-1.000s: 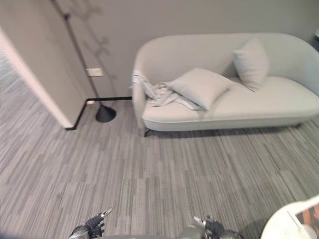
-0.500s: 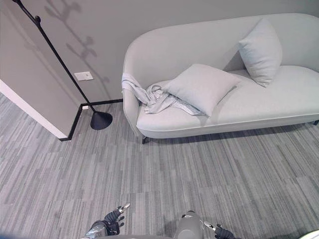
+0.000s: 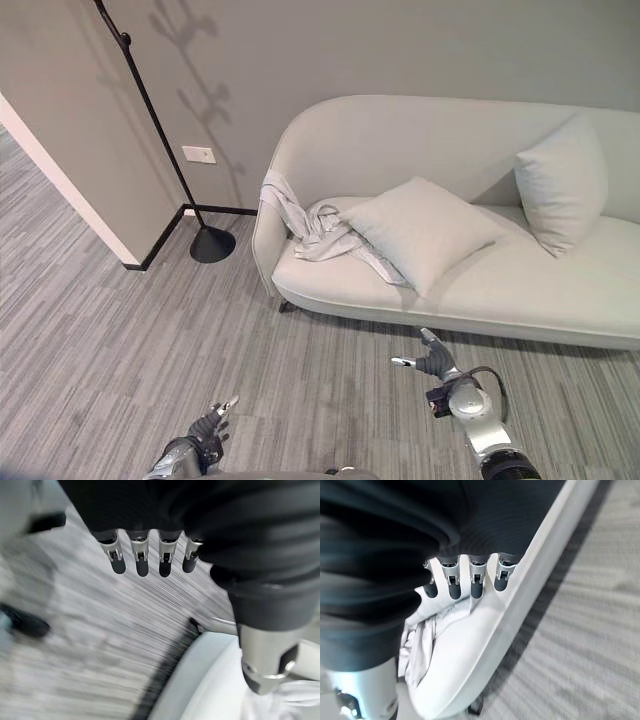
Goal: Hang the clothes on the sofa on the clothes rack.
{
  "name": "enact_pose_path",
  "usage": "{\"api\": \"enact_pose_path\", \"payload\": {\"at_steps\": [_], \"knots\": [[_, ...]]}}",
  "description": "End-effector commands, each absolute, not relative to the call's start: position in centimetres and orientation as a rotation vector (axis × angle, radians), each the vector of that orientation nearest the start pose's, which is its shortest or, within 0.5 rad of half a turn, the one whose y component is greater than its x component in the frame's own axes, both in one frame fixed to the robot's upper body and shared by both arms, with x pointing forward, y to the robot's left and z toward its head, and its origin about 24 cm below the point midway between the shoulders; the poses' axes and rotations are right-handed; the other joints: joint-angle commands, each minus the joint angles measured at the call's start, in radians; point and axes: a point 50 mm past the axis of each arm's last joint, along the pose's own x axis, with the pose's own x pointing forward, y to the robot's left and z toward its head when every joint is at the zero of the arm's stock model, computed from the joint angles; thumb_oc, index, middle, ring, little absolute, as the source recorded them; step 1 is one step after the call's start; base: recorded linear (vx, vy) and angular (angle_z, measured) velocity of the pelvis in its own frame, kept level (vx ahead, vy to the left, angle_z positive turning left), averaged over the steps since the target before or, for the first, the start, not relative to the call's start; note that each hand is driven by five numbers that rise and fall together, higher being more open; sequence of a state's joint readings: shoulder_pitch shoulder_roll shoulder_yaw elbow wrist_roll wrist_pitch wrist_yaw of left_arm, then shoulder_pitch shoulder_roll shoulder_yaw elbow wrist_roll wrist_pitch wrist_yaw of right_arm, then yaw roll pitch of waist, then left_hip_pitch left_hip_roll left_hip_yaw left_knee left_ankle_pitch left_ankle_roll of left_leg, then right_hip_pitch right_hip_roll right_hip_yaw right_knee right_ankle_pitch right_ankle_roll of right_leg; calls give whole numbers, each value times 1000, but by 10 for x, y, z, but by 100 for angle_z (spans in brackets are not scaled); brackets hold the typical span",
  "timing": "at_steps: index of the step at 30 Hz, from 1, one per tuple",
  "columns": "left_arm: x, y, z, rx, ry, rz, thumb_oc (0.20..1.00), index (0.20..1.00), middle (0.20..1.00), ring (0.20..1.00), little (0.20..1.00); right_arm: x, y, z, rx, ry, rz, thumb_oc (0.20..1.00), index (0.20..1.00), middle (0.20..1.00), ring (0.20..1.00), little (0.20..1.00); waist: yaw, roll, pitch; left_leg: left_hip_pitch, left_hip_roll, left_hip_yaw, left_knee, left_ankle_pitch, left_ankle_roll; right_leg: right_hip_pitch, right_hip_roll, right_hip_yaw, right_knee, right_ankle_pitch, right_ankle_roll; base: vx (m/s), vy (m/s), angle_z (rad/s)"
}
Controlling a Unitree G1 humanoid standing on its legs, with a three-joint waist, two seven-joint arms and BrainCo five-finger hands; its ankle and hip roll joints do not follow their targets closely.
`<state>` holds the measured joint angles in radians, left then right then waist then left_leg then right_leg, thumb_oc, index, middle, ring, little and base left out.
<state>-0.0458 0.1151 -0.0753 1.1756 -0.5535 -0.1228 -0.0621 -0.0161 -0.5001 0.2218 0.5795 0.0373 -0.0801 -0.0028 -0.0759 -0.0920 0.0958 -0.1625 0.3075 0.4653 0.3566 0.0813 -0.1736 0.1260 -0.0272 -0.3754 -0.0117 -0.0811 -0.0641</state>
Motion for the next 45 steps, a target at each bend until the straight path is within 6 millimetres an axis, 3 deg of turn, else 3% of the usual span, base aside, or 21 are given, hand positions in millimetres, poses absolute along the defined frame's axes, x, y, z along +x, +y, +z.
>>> {"api": "enact_pose_path", "payload": {"at_steps": [1, 2, 4, 5, 6, 8, 10, 11, 13, 15, 17, 18, 19, 21, 24, 25, 30, 33, 34, 40, 45], "knots": [[127, 181, -158, -413, 965, 321, 1000, 1000, 1000, 1000, 1000, 223, -263, -36, -624, 415, 66, 1000, 1000, 1000, 1000, 1000, 14, 33, -1, 69, -13, 2, -348, 73, 17, 16, -81, 55, -53, 23, 139, 322, 99, -21], [127, 181, -158, -415, 965, 322, 1000, 1000, 1000, 1000, 1000, 223, -263, -36, -625, 414, 67, 1000, 1000, 1000, 1000, 1000, 13, 33, -1, 74, -17, 2, -361, 81, 17, 16, -81, 54, -53, 23, 139, 366, 35, -26], [119, 181, -161, -487, 970, 402, 1000, 1000, 1000, 1000, 1000, 238, -265, -19, -740, 336, 78, 1000, 1000, 1000, 1000, 1000, 26, 29, -3, 20, 70, 1, -437, 129, -2, 44, -87, 62, -41, -12, 153, 689, 40, -39], [105, 186, -164, -568, 982, 500, 1000, 1000, 1000, 1000, 1000, 248, -258, -12, -773, 287, 93, 1000, 1000, 1000, 1000, 1000, 44, 48, -15, 62, 96, 62, -427, 161, -15, 103, -78, 92, -18, -58, 164, 1122, 132, -45], [109, 189, -163, -551, 969, 489, 1000, 1000, 1000, 1000, 1000, 251, -257, -7, -818, 264, 104, 1000, 1000, 1000, 1000, 1000, 57, 55, -22, 69, 88, 100, -391, 169, -10, 143, -92, 95, 15, -93, 159, 1226, 223, -45], [125, 193, -157, -453, 943, 412, 1000, 1000, 1000, 1000, 1000, 259, -253, -4, -883, 239, 109, 1000, 1000, 1000, 1000, 1000, 62, 43, -35, 64, 34, 146, -366, 136, 22, 111, -135, 82, 150, -86, 179, 758, 255, -53], [138, 197, -152, -338, 928, 318, 1000, 1000, 1000, 1000, 1000, 265, -241, -3, -881, 208, 122, 1000, 1000, 1000, 1000, 1000, 53, 23, -42, 93, -63, 181, -378, 73, 86, 31, -207, 79, 340, 36, 240, 597, 282, 14], [144, 199, -149, -269, 920, 268, 1000, 1000, 1000, 1000, 1000, 271, -232, 1, -892, 173, 138, 1000, 1000, 1000, 1000, 1000, 45, 18, -37, 122, -125, 195, -385, 22, 135, -40, -281, 70, 495, 156, 283, 456, 288, 29], [151, 202, -146, -166, 911, 201, 1000, 1000, 1000, 1000, 1000, 280, -221, 5, -990, 126, 169, 1000, 1000, 1000, 1000, 1000, 40, 24, -13, 187, -210, 213, -398, -54, 197, -145, -403, 27, 682, 260, 302, 400, 322, 13], [152, 201, -145, -173, 904, 199, 1000, 1000, 1000, 1000, 1000, 281, -220, 5, -1017, 119, 186, 1000, 1000, 1000, 1000, 1000, 38, 29, -5, 208, -233, 200, -405, -73, 206, -184, -412, 37, 700, 236, 296, 289, 121, 14], [146, 198, -147, -196, 908, 196, 1000, 1000, 1000, 1000, 1000, 279, -225, 8, -1078, 112, 225, 1000, 1000, 1000, 1000, 1000, 16, 53, 13, 251, -249, 171, -418, -89, 194, -256, -333, 42, 597, 98, 250, 344, -20, 25], [146, 198, -147, -199, 909, 195, 1000, 1000, 1000, 1000, 1000, 279, -226, 8, -1080, 112, 226, 1000, 1000, 1000, 1000, 1000, 15, 57, 12, 252, -245, 170, -420, -87, 191, -252, -328, 38, 592, 95, 245, 242, -139, 36], [136, 197, -152, -185, 944, 185, 1000, 1000, 1000, 1000, 1000, 279, -234, 10, -1129, 116, 218, 1000, 1000, 1000, 1000, 1000, 6, 71, 14, 270, -252, 155, -434, -96, 181, -266, -297, 13, 421, 66, 229, 226, -168, 56], [128, 195, -156, -170, 985, 174, 1000, 1000, 1000, 1000, 1000, 278, -243, 9, -1132, 149, 194, 1000, 1000, 1000, 1000, 1000, -17, 75, 12, 291, -271, 128, -439, -120, 170, -308, -281, 60, 248, 111, 238, 290, -195, 58], [130, 192, -156, -142, 992, 154, 1000, 1000, 1000, 1000, 1000, 274, -259, 0, -1169, 236, 166, 1000, 1000, 1000, 1000, 1000, -46, 76, 18, 328, -285, 79, -439, -159, 162, -336, -278, 206, 101, 200, 270, 306, -148, 70], [129, 192, -156, -119, 997, 138, 1000, 1000, 1000, 1000, 1000, 264, -263, -10, -1184, 283, 188, 1000, 1000, 1000, 1000, 1000, -44, 69, 14, 340, -297, 48, -428, -171, 161, -314, -279, 229, 75, 183, 264, 215, -86, 23], [127, 193, -157, -117, 997, 149, 1000, 1000, 1000, 1000, 1000, 255, -271, -27, -1208, 367, 153, 1000, 1000, 1000, 1000, 1000, -17, 57, 4, 330, -294, -4, -395, -177, 152, -272, -266, 206, 73, 187, 255, 153, -193, 30], [124, 187, -157, -99, 990, 82, 1000, 1000, 1000, 1000, 1000, 252, -274, -38, -1083, 430, 110, 1000, 1000, 1000, 1000, 1000, -4, 81, -10, 289, -275, -45, -386, -161, 137, -236, -249, 156, 34, 189, 251, 55, -165, 17], [124, 188, -157, -71, 992, 65, 1000, 1000, 1000, 1000, 1000, 259, -269, -31, -1033, 385, 96, 1000, 1000, 1000, 1000, 1000, -1, 87, -4, 255, -273, -36, -385, -135, 137, -252, -254, 140, 31, 203, 238, 8, -58, 33], [118, 196, -159, -64, 1021, 105, 1000, 1000, 1000, 1000, 1000, 264, -253, -23, -963, 297, 128, 1000, 1000, 1000, 1000, 1000, 7, 109, 7, 226, -265, -44, -385, -121, 127, -264, -259, 120, 28, 202, 232, -14, -13, 18], [115, 195, -159, -45, 1020, 95, 1000, 1000, 1000, 1000, 1000, 258, -236, -35, -968, 300, 210, 1000, 1000, 1000, 1000, 1000, 18, 126, 26, 224, -287, -68, -408, -139, 130, -272, -278, 119, 27, 210, 257, 43, 36, 6]]}}
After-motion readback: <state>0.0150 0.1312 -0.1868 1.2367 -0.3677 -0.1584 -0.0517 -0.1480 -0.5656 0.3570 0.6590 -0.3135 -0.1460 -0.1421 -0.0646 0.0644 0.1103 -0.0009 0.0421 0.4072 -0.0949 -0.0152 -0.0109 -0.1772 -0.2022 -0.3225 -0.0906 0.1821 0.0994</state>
